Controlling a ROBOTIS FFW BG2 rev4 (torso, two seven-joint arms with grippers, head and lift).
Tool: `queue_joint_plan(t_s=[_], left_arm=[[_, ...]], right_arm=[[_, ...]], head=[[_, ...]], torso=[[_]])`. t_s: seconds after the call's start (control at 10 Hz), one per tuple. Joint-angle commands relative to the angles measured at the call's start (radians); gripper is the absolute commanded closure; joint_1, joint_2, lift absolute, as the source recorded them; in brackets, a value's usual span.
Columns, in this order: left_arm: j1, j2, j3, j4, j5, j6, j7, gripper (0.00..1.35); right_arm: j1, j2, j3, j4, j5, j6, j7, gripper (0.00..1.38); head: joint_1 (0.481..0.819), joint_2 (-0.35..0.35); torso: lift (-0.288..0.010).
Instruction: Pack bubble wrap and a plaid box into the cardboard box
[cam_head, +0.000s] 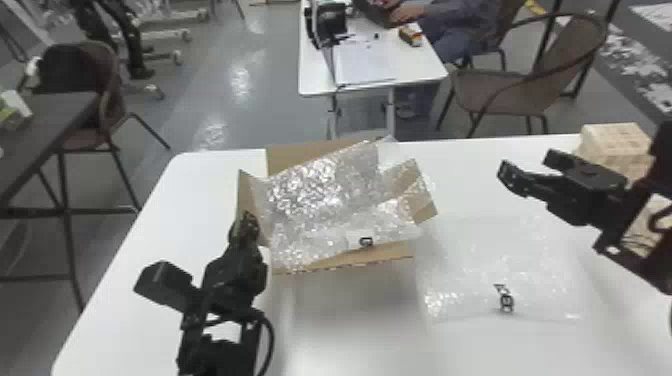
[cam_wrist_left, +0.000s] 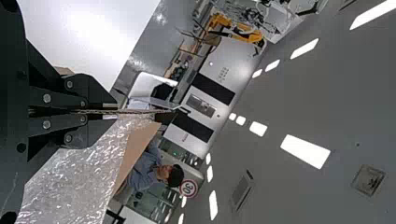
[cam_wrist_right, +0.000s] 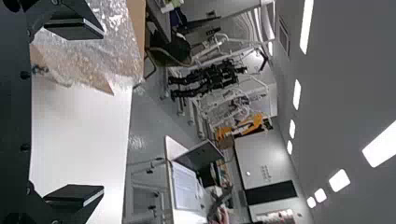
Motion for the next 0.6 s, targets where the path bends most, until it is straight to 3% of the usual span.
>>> queue_joint_plan(t_s=[0.0,0.2,0.5], left_arm=[[0.009,0.003,0.011,-0.001,0.009,0.005,0.000,1.21],[0.019,0.008,0.025,-0.001,0.021,0.010,0.000,1.21],[0.024,0.008,0.030,-0.001,0.026,0.018,-0.003,1.21]], right_arm=[[0.098,-0.011,-0.059,-0.027,0.015,-0.152,-0.004,0.13],[0.214,-0.005,-0.120,-0.004,0.037,-0.296,-0.044,0.13],[0.337,0.057,-0.258,0.048,0.035,-0.456,-0.059,0.13]], head=[[0.695,0.092],[0.695,0.037],[0.695,-0.022]], torso=[[-0.110],[-0.110],[-0.110]])
